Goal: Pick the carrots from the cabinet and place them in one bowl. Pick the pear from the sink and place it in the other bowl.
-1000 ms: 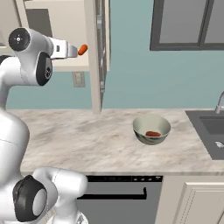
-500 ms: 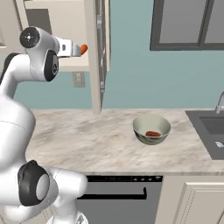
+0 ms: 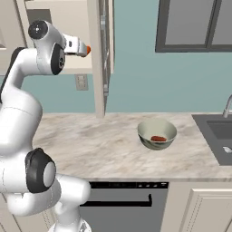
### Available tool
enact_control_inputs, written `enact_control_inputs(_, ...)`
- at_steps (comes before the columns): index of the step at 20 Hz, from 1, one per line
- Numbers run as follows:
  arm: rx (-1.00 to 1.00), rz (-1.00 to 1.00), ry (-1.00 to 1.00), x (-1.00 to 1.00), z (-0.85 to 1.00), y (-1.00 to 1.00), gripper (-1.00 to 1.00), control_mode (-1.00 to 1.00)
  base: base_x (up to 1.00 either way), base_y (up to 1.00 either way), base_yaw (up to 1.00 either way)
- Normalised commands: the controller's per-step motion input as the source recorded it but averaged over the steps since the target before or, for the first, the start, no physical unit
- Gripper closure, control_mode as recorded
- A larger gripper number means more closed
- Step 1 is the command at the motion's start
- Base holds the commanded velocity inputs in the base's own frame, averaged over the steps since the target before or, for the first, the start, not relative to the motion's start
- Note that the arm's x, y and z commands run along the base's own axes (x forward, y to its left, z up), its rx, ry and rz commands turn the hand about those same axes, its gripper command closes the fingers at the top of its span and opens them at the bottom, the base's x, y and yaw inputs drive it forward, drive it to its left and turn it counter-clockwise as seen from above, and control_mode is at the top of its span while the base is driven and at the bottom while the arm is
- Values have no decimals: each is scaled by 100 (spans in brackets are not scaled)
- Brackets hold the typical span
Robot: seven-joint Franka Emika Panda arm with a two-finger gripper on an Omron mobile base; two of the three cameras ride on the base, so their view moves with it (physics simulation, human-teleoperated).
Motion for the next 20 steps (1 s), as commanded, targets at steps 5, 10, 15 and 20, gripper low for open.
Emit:
enact_control_inputs(5, -3, 0, -5, 27, -17, 0, -100, -100, 0, 0, 0)
enact_control_inputs(10, 0, 0, 4, 37, -14, 0, -100, -100, 0, 0, 0)
enact_control_inputs(15, 0, 0, 10, 42, -2, 1, -100, -100, 0, 0, 0)
enact_control_inputs(20, 0, 0, 6, 38, 0, 3, -100, -100, 0, 0, 0)
